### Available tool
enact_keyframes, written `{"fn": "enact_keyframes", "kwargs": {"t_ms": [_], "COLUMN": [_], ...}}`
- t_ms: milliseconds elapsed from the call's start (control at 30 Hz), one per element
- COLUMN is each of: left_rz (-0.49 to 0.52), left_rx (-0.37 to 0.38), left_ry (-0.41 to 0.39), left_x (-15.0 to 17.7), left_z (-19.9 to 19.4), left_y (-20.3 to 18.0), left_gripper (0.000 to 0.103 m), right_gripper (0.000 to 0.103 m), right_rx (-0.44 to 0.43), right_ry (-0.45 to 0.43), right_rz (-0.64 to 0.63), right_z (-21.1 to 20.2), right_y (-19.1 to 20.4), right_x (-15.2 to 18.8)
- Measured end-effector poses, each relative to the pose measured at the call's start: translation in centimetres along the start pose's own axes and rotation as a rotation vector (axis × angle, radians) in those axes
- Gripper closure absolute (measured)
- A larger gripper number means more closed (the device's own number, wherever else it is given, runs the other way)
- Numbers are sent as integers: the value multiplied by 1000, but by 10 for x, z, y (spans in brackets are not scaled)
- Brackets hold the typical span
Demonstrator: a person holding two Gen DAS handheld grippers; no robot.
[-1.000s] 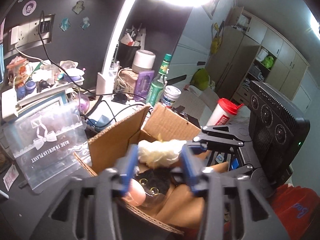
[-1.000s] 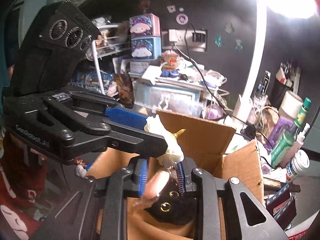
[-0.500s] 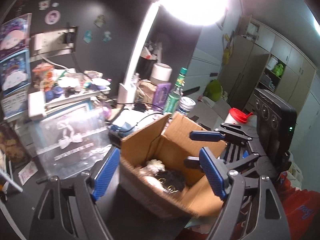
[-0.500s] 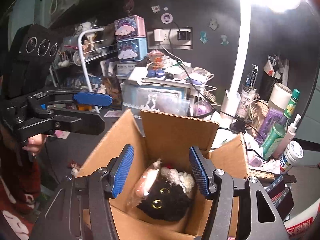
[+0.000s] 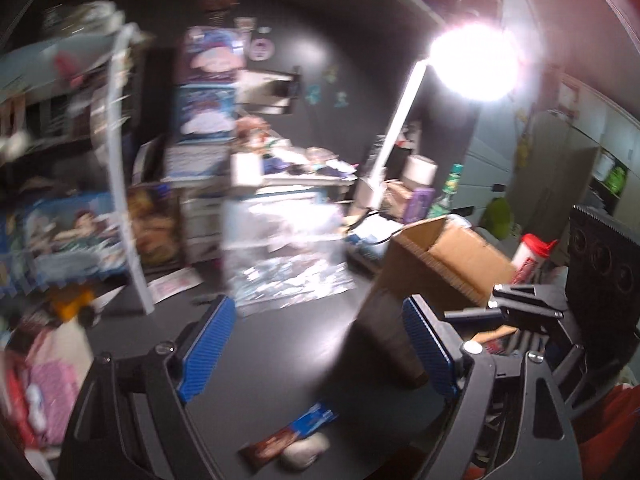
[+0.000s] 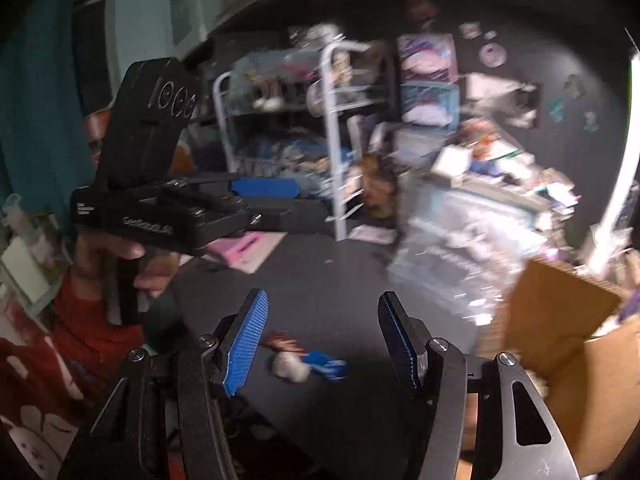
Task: Organize objects
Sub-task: 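Reach both tools to the small white plush and grasp it with the right tool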
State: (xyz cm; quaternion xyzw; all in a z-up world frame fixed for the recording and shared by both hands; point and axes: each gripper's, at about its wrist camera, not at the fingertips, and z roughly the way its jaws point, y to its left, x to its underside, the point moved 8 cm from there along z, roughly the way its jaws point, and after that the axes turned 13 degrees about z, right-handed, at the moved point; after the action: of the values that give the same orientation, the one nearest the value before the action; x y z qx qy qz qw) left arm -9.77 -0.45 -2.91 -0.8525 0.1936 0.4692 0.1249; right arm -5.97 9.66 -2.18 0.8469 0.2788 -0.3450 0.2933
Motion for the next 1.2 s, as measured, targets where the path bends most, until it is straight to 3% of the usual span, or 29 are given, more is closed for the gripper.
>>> {"fn": "enact_keyframes", "kwargs": {"t_ms": [200, 533, 733, 867, 900, 1067, 1200], "left_rz": [-35, -78, -99, -107, -109, -106, -98], "left_rx": [-27, 5, 23, 26, 25, 33, 91], "left_ry": [57, 147, 153, 150, 150, 153, 162], "left_x": [61, 133, 142, 143, 143, 143, 140], "left_z": [-4, 11, 9, 7, 6, 4, 5], "left_y": [29, 45, 48, 50, 50, 49, 37], "left_gripper": [19, 19, 19, 19, 19, 19, 19], "right_gripper": [49, 49, 50, 68, 68, 71, 71], "right_rx": [8, 183, 249, 285, 288, 275, 215], "right_ry": [67, 89, 101, 101, 101, 97, 82], "right_rz": [95, 170, 161, 130, 126, 117, 127], "right_z": [63, 121, 135, 137, 137, 135, 126], "right_y": [9, -2, -5, -6, -6, -4, 0], "right_x": [50, 104, 111, 113, 114, 113, 104]}}
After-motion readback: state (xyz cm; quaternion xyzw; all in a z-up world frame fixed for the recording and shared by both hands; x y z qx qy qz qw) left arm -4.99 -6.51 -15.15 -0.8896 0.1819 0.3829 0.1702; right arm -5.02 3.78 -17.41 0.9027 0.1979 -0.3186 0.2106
